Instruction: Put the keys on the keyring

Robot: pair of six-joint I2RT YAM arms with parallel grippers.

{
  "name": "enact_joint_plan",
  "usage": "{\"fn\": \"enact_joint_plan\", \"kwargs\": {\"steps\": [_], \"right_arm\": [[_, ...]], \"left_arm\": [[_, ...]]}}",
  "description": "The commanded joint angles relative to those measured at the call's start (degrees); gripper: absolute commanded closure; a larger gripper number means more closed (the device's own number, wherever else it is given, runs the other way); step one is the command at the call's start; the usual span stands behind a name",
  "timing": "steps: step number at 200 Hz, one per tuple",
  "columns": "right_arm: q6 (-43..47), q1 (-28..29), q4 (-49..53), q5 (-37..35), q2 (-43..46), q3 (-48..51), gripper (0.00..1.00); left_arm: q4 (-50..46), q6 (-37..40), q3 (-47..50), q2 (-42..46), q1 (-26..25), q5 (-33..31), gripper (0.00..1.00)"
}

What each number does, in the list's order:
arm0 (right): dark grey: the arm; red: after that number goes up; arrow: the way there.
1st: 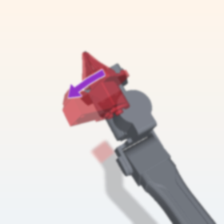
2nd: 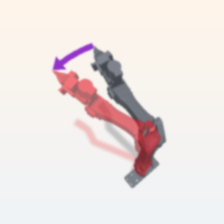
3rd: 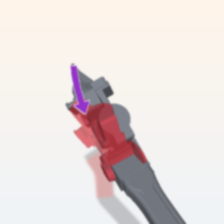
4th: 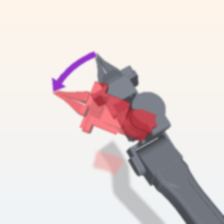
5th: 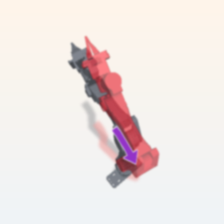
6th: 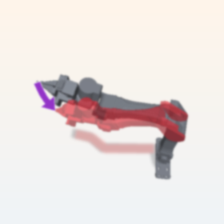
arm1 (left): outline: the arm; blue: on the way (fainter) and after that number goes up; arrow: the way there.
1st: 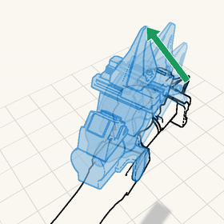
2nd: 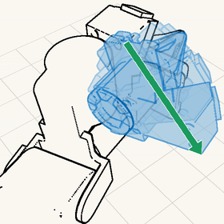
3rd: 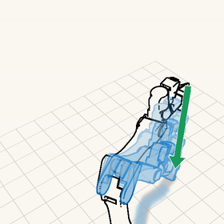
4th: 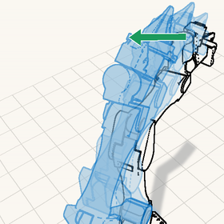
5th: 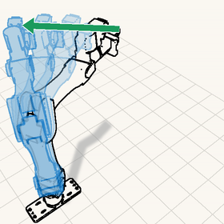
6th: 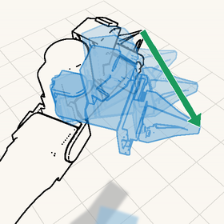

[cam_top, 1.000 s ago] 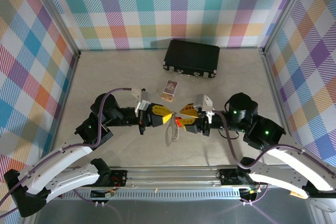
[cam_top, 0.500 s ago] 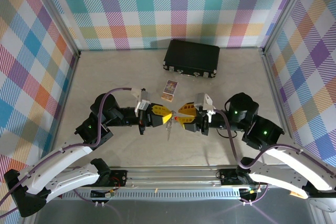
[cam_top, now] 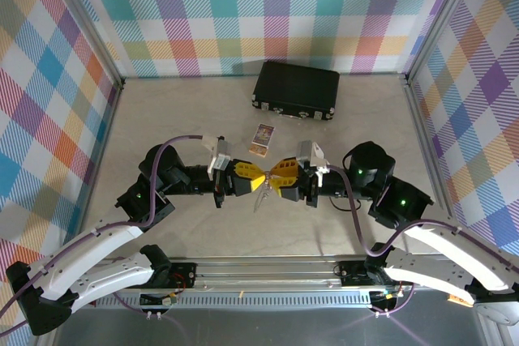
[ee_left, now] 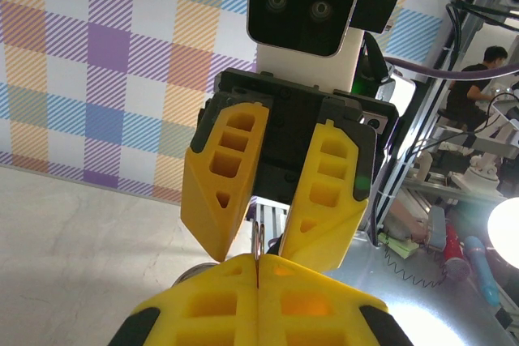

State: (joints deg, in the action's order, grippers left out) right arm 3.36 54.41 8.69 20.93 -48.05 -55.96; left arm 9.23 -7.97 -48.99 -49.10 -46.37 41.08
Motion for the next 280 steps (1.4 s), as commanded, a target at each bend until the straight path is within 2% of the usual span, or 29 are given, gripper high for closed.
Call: {"fn": "enact_joint_plan", "kwargs": {"steps": [1,48,93,98,118,145,169,280], "right_arm": [[-1.1,0.3,-2.7,1.9,-0.5,0.2,0.79],[-0.5,0.3,-1.6,1.3,-0.9,-0.1,1.0],[2.7,0.3,2.3,-1.4,-1.2,-1.4,1.0],[4.1,0.3,3.3,-1.7,-1.4,-1.9,1.0],[6.7,0.3,8.5,-3.9,-2.7,-4.6,1.0],[10.5,0.3,16.1,-3.3,-5.6,-8.6,1.0],[12.7,0.3,22.2,-1.8,-9.0,-12.6,1.0],[13.5,0.3,24.4,2.1,-10.7,-14.7,1.0]], "left_arm": [[3.7,-0.4,0.3,0.7,-0.1,1.1,1.0],[3.1,0.1,0.7,0.9,-0.1,0.4,1.0],[-3.6,3.0,-0.6,1.4,-0.1,-3.4,1.0],[-5.0,3.4,-0.9,1.5,0.0,-3.8,0.97],[-14.3,7.8,-4.4,1.5,0.0,-5.6,0.85],[-27.6,13.6,-10.7,-0.4,-0.1,-6.2,0.85],[-34.3,16.4,-14.4,-3.3,-0.1,-3.7,0.85],[-36.3,17.6,-15.1,-5.6,-0.1,0.9,0.88]]}}
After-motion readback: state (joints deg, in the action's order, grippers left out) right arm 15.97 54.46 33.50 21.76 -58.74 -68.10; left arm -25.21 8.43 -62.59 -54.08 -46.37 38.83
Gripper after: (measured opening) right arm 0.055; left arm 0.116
